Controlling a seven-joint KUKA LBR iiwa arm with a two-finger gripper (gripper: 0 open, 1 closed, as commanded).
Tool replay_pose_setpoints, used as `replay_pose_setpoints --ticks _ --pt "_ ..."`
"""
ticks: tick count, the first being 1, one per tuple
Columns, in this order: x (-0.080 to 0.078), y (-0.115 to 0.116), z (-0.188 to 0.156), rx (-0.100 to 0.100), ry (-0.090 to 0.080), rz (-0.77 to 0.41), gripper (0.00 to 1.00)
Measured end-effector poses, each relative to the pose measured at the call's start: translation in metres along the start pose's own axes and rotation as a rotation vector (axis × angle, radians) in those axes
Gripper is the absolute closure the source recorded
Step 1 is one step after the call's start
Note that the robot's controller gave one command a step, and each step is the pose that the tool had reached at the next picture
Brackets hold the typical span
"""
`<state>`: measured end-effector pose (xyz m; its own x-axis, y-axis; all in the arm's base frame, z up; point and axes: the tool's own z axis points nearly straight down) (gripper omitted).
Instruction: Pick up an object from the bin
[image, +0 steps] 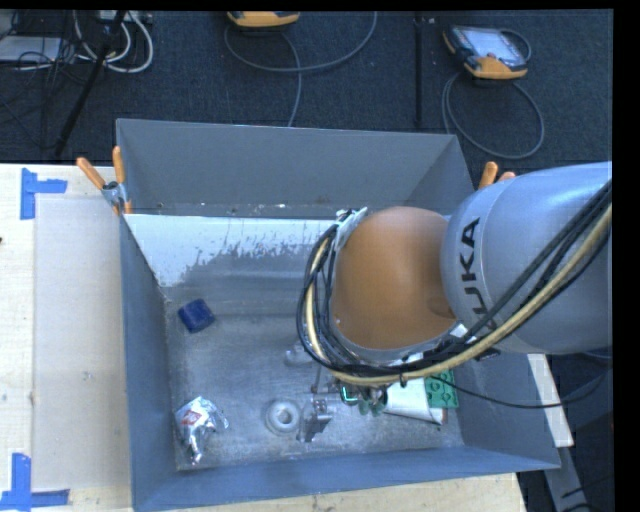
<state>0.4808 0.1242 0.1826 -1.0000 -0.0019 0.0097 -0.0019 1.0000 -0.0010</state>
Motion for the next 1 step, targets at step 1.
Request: replay_pose_setpoints --ticks 1 --pt "0.0007 -0.037 -0.0879 0.0 -0.015 -0.184 0.0"
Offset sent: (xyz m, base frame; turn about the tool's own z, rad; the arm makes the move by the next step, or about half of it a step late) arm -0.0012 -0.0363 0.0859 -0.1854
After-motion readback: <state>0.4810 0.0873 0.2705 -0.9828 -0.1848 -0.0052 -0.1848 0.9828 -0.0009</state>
